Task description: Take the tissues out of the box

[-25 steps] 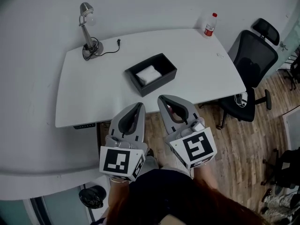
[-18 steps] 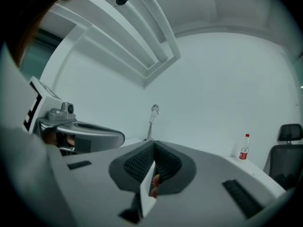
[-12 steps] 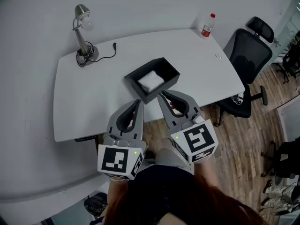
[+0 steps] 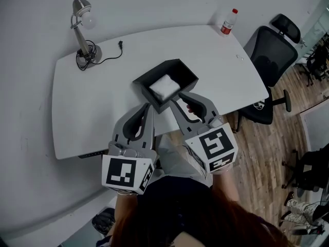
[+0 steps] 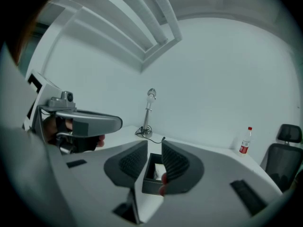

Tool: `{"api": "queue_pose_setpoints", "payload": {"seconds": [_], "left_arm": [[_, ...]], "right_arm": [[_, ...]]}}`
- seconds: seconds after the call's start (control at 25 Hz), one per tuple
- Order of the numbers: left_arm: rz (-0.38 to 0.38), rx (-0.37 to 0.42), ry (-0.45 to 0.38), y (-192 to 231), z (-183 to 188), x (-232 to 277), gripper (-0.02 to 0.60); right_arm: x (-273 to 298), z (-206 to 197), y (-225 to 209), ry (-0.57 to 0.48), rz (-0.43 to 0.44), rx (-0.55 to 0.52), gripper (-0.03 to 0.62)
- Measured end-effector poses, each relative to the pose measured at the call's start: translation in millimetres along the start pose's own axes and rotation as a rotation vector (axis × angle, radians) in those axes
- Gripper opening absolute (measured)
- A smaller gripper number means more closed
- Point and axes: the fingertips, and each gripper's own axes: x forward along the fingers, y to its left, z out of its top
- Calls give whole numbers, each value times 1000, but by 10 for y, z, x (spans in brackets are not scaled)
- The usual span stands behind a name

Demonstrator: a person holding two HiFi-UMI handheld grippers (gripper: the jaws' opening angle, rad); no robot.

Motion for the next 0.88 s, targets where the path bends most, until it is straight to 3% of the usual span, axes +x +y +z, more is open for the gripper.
{"api": "queue_pose_setpoints", "payload": {"seconds": [0.88], "left_arm": [[6,-54,62,589,-268,621,21]], "right_arm": [[847,-692,-201,293,71,-47,227]]}}
